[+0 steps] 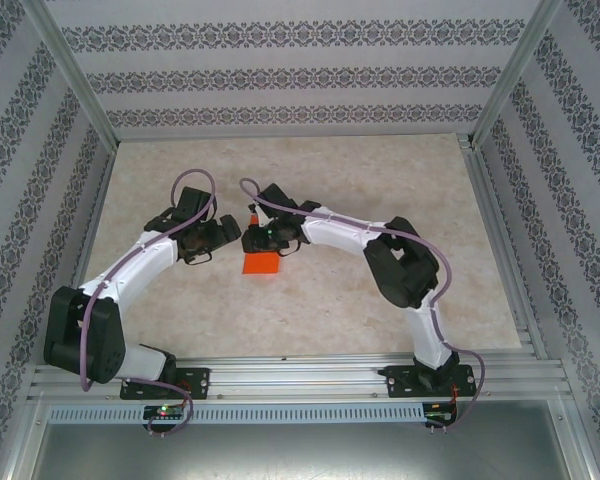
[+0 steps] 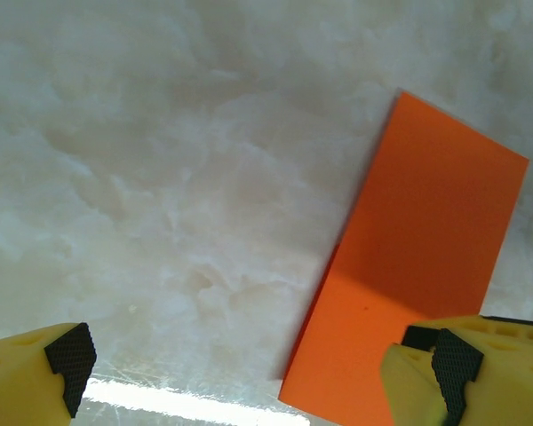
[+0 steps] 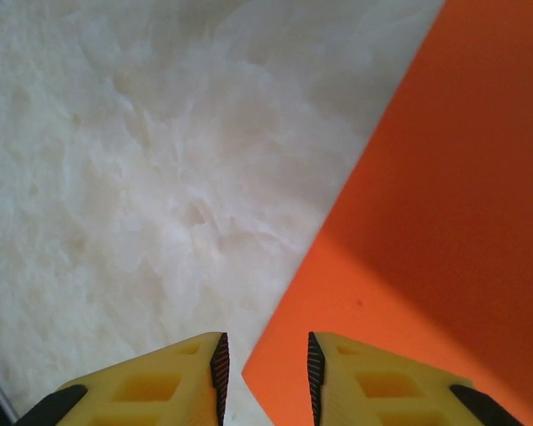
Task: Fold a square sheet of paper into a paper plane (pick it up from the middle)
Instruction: Move the paper to the center of the table.
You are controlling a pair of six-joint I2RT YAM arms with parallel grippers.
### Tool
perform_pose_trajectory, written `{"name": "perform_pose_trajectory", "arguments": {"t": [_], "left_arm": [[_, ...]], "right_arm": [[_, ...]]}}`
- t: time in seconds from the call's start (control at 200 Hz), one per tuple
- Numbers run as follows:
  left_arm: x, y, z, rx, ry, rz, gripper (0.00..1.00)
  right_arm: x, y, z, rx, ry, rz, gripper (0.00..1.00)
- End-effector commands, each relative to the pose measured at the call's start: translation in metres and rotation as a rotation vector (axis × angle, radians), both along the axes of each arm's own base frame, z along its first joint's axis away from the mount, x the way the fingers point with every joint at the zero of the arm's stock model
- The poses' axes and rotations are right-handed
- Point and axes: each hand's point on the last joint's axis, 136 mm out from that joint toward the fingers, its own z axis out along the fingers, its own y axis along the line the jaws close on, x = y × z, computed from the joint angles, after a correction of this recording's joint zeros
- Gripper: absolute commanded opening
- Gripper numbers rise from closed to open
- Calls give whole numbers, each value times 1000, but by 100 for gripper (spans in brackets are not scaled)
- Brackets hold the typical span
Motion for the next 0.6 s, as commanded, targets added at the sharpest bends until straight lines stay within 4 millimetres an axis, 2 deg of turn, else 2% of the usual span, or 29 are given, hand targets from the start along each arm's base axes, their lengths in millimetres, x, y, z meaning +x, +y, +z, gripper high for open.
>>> {"name": "perform_pose_trajectory", "arguments": {"t": [0.0, 0.105, 0.2, 0.405, 0.5, 0.595], "left_arm": [[-3, 6, 0, -31, -6, 55, 100], [-1, 0, 1, -67, -20, 41, 100], [2, -6, 1, -94, -26, 23, 100], [8, -26, 1, -179, -39, -50, 100], [12, -37, 1, -228, -50, -84, 99], [18, -50, 2, -290, -67, -120, 96]], "right_arm": [[-9, 5, -16, -53, 39, 46, 31], [-15, 1, -34, -92, 69, 64, 30], [-20, -14, -46, -134, 82, 84, 30], [-38, -72, -63, -181, 112, 154, 30], [-45, -92, -60, -158, 125, 179, 30], [-44, -96, -40, -97, 118, 171, 31]]}}
